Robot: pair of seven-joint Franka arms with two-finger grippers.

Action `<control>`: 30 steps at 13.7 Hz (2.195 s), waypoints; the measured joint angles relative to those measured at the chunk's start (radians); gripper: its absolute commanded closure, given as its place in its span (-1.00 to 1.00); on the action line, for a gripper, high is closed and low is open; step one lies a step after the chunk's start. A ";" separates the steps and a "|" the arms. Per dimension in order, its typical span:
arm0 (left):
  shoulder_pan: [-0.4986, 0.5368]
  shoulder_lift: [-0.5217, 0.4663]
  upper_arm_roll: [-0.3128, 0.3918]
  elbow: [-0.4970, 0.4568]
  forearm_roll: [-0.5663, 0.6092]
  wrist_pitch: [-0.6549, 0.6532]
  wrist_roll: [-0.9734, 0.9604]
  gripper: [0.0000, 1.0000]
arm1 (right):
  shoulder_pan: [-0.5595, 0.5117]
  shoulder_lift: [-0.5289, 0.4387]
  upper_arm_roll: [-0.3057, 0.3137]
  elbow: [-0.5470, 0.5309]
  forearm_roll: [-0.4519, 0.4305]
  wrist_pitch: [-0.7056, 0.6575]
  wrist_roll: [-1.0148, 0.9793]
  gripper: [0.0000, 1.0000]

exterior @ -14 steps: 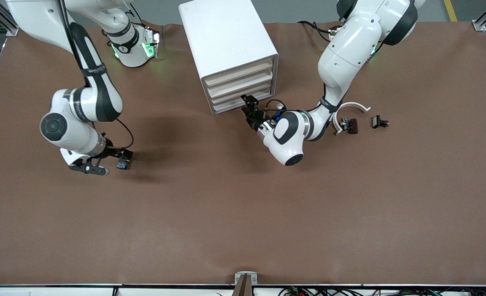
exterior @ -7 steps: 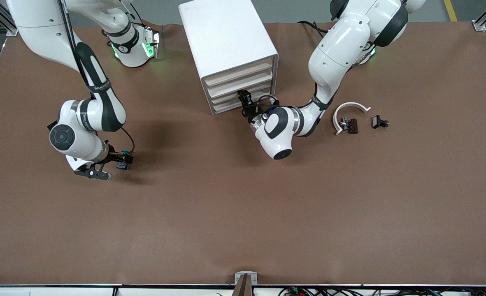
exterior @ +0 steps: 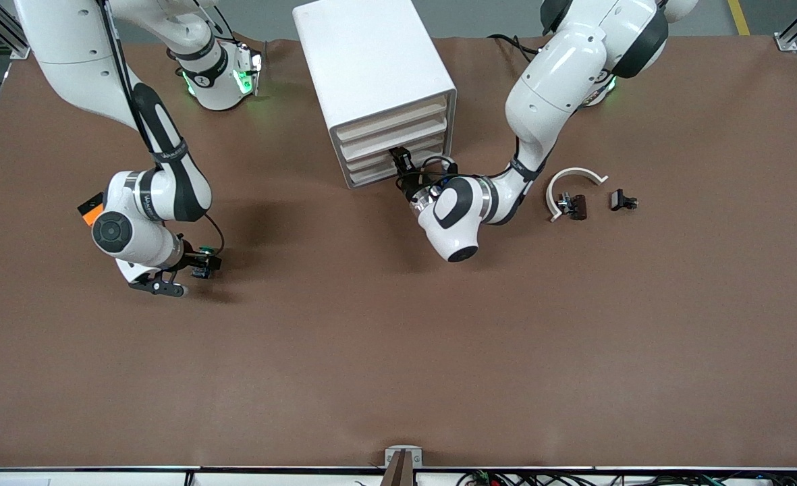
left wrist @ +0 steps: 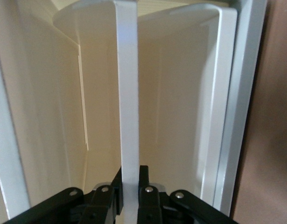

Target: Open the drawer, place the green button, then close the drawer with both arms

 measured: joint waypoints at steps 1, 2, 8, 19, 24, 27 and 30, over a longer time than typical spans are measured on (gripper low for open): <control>0.003 0.000 0.002 0.001 -0.001 0.000 0.000 1.00 | 0.000 0.000 0.000 0.001 0.003 0.000 0.000 0.01; 0.011 0.000 0.006 0.004 -0.003 0.000 -0.001 1.00 | 0.000 0.000 0.001 0.003 0.015 0.000 0.000 0.14; 0.103 0.000 0.032 0.035 -0.004 0.002 -0.001 1.00 | 0.001 0.002 0.004 0.014 0.045 0.000 0.000 0.61; 0.122 0.000 0.127 0.111 -0.004 0.021 0.041 -1.00 | 0.029 -0.053 0.007 0.286 0.056 -0.535 0.067 0.66; 0.137 -0.008 0.148 0.238 0.173 -0.032 0.044 -1.00 | 0.146 -0.116 0.014 0.397 0.062 -0.761 0.355 0.66; 0.170 -0.042 0.149 0.295 0.339 -0.050 0.045 -1.00 | 0.287 -0.146 0.019 0.407 0.106 -0.793 0.615 0.66; 0.219 -0.086 0.151 0.333 0.446 -0.051 0.120 -1.00 | 0.416 -0.152 0.021 0.426 0.194 -0.792 0.881 0.66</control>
